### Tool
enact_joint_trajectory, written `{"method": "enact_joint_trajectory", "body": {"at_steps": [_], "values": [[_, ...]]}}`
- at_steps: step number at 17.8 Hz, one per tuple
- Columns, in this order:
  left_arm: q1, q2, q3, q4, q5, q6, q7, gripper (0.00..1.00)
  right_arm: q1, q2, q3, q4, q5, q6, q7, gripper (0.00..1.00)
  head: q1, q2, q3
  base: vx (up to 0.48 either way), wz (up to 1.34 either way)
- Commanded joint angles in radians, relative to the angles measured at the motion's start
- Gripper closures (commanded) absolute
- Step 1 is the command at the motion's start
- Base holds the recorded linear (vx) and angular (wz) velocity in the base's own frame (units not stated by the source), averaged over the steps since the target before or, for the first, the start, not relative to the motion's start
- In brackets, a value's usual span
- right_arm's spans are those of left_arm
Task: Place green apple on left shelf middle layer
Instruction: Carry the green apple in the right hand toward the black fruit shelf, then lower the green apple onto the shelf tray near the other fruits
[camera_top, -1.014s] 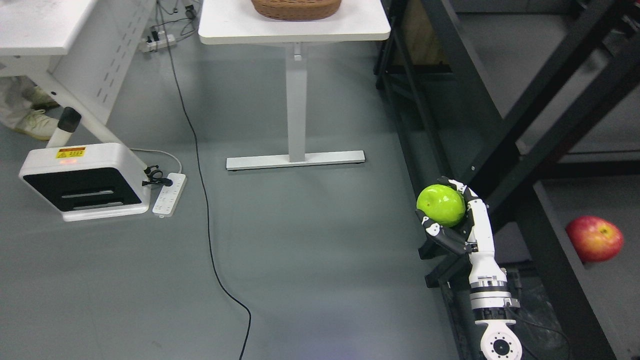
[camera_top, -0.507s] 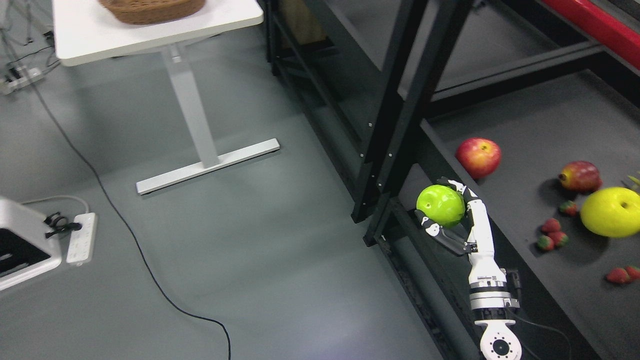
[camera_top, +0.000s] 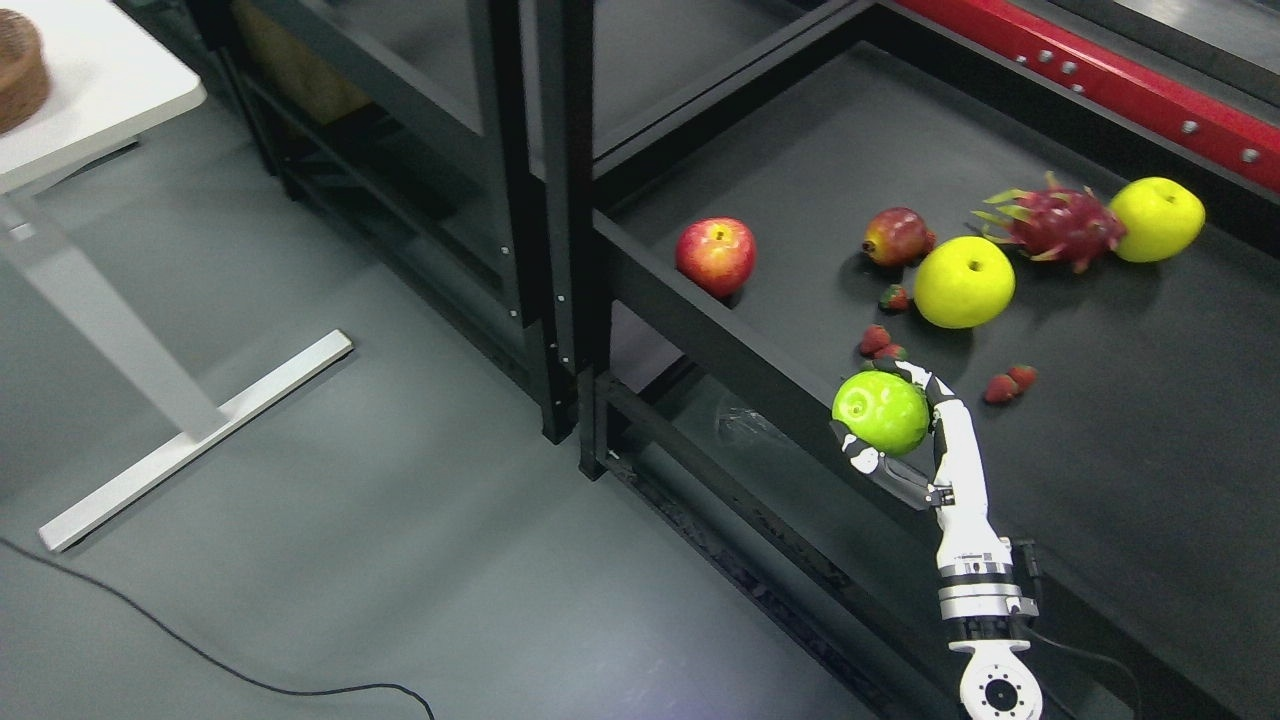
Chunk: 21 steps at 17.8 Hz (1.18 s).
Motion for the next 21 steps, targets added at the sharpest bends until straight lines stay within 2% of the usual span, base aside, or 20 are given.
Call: {"method": "enact_joint_trajectory", "body": {"at_steps": [1, 13, 21], "values": [[0.000, 0.017, 0.001, 0.000, 0.000, 0.000, 0.000, 0.00, -0.002, -0.017, 0.002, 0.009, -0.001, 0.000, 0.002, 1.00, 0.0000, 0.000, 0.000, 0.065, -0.67], [0.000, 0.017, -0.002, 0.000, -0.001, -0.002, 0.000, 0.00, -0.008, -0.017, 0.005, 0.009, 0.000, 0.004, 0.004, 1.00, 0.0000, 0.000, 0.000, 0.104, -0.64], [0.000, 0.017, 0.001, 0.000, 0.000, -0.002, 0.000, 0.00, -0.026, -0.017, 0.006, 0.035, 0.006, 0.021, 0.008, 1.00, 0.0000, 0.000, 0.000, 0.155, -0.24]]}}
